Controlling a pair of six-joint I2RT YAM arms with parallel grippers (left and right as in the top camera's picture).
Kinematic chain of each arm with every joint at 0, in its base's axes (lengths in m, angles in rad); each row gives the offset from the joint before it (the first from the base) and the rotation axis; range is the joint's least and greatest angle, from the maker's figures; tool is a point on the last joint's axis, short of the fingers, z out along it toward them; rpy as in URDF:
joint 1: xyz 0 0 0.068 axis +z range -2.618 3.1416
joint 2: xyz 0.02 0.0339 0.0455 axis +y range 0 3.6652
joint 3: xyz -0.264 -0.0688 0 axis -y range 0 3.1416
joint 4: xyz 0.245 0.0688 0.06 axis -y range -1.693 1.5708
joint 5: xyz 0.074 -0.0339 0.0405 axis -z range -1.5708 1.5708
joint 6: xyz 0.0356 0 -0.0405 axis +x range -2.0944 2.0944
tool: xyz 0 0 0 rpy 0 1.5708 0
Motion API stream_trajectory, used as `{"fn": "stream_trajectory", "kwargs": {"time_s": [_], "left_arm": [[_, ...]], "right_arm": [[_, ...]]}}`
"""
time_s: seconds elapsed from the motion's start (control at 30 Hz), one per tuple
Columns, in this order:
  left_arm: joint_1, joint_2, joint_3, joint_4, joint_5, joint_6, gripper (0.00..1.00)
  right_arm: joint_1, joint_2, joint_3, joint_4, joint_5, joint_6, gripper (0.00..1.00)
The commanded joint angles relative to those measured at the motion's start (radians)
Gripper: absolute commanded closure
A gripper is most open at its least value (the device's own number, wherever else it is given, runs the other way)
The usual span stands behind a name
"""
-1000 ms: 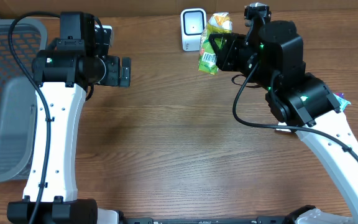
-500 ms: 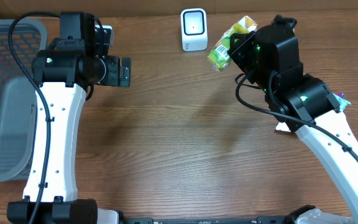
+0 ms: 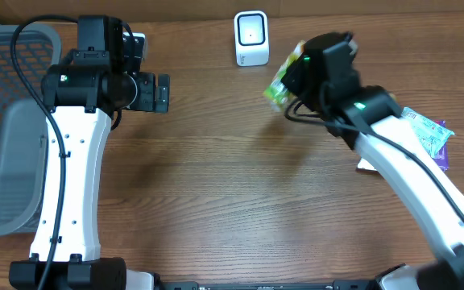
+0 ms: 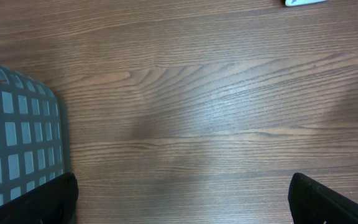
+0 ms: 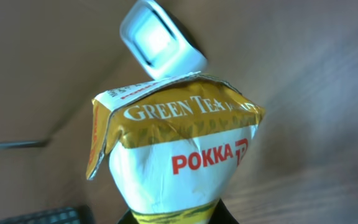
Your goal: Scan the item barcode
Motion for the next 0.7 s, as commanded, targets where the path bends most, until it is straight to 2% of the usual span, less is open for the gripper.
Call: {"fn": "stream_trajectory", "kwargs": {"time_s": [0.0,0.27,0.4,0.47,0.5,0.53,0.67], "left_arm": [[-0.007,-0.003,0.018,0.001,0.01,0.023,0.01],[-0.007,-0.003,0.018,0.001,0.01,0.023,0.0],[-0.007,-0.003,0.018,0.001,0.01,0.023,0.0],[-0.007,-0.003,0.018,0.001,0.01,0.023,0.0],[-0.007,-0.003,0.018,0.001,0.01,0.023,0.0],[-0.007,-0.003,0.018,0.001,0.01,0.023,0.0],[-0.007,-0.003,0.018,0.001,0.01,0.023,0.01]], "right_arm": [[0.0,0.121,-0.016,0.031,-0.103,0.187,0.96],[0.0,0.307,-0.019,0.108,-0.169,0.18,0.95],[0.0,0.332,-0.02,0.075,-0.143,0.162,0.75],[0.0,0.332,-0.021,0.074,-0.142,0.102,0.69],[0.0,0.332,-0.021,0.073,-0.143,0.061,0.66],[0.0,0.332,-0.02,0.074,-0.145,-0.012,0.58],[-0.013,0.326,-0.01,0.073,-0.192,-0.25,0.45]]}}
